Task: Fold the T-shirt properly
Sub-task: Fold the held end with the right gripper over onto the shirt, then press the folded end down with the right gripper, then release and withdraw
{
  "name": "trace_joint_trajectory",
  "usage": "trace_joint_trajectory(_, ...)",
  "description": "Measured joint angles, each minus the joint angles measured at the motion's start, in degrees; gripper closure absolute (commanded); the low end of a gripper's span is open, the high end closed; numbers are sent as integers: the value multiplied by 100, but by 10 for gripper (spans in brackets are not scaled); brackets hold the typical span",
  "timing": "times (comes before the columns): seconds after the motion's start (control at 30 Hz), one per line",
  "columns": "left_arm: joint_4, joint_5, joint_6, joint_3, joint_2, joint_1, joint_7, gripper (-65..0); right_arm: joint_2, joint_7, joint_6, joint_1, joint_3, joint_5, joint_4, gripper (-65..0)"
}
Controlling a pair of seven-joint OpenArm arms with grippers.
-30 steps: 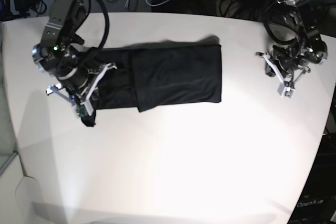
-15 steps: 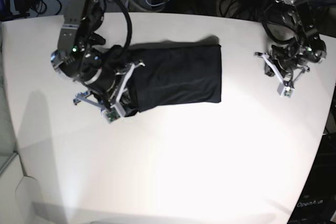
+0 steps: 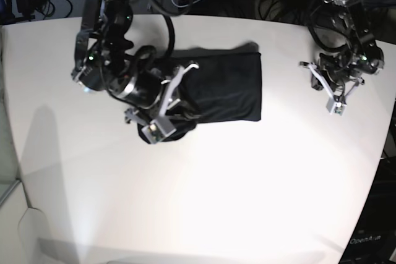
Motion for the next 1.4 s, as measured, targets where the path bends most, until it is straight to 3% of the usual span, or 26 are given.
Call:
trace_joint_trajectory(0.2,11,-17,0,-11,114,-7,-37,0,0,813,-2,-195,-918,28,-461,-2)
trace_joint_trajectory(0.43,22,-42,0,2,254,-9,-83,0,13,1274,-2,-140,-1502,13,-1158,-2)
trace_joint_trajectory(0.83,22,-170,-4,15,269,68,-155,0,20,1790,-24,232,-1622,13,-2267,-5)
trace_joint_trajectory(1.0,26,-212,-7,9,267,173,-321,0,20,2063,-44,446,-1628,474,-2846,-6)
trace_joint_trajectory(1.4,33,-254,-28,11,256,212,-319,0,17,2100,-61,608,-1644,595,-3204,-6)
